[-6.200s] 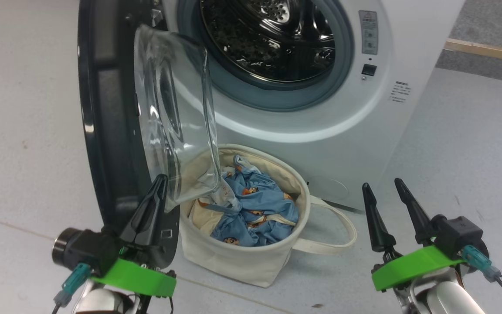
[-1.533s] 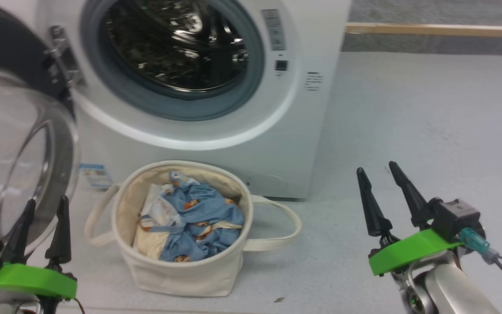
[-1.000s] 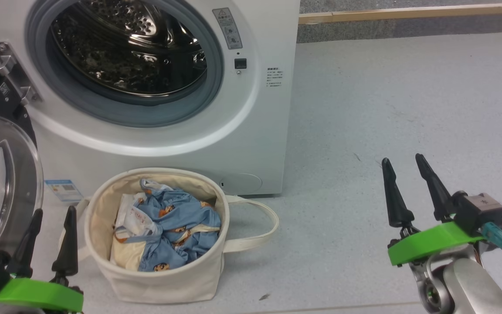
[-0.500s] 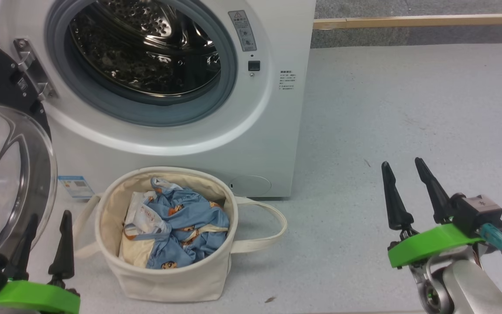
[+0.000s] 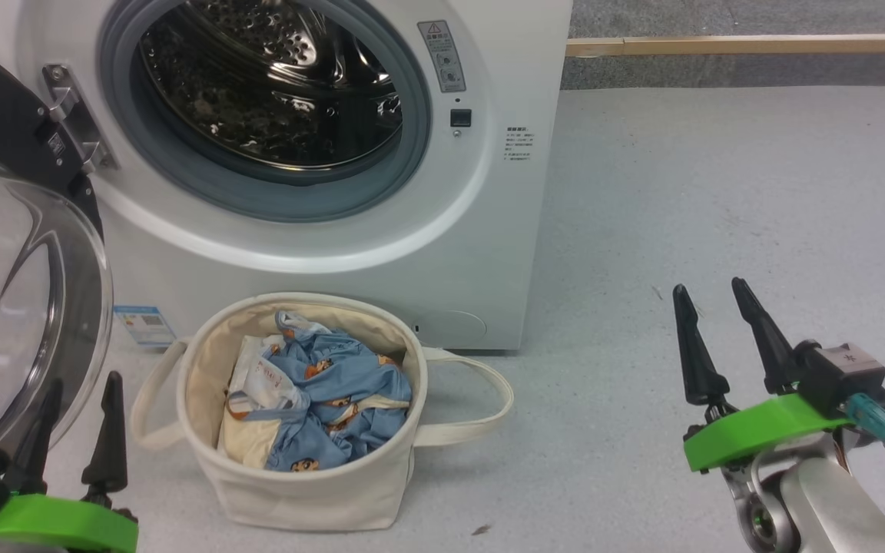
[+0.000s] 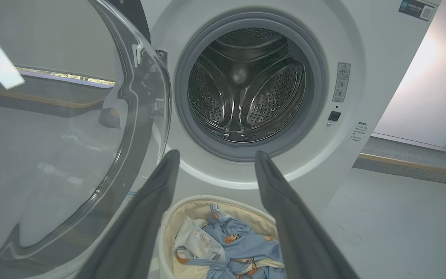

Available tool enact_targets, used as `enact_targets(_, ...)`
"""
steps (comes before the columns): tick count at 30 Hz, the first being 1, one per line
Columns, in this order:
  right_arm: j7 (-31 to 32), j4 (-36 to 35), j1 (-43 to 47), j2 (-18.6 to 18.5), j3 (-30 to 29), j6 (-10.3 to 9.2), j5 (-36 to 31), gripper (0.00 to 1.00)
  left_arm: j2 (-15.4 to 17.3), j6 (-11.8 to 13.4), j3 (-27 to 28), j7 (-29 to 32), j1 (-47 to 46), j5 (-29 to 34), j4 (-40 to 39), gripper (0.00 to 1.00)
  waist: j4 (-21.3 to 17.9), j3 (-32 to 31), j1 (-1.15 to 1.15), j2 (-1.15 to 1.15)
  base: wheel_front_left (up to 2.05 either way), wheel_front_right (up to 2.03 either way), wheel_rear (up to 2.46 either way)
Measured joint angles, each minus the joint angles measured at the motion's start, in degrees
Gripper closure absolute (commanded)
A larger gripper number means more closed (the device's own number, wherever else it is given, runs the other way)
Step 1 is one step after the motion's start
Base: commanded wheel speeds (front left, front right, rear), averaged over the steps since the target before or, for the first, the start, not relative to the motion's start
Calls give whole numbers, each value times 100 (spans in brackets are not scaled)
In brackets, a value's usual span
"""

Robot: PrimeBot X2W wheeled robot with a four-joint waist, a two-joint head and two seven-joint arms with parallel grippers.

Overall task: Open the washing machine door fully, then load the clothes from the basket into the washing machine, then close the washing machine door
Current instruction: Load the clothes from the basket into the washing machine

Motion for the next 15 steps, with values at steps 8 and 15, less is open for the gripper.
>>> enact_targets(8,0,3,1,-1,10,0,0,0,-7,-3,11,0,-14,75,2,0,47,-6,0,0,81,-102,21)
enact_targets(15,0,4,1,2,31,0,0,0,-4,-4,24,0,-23,89,15,0,80,2,0,0,92,-116,24)
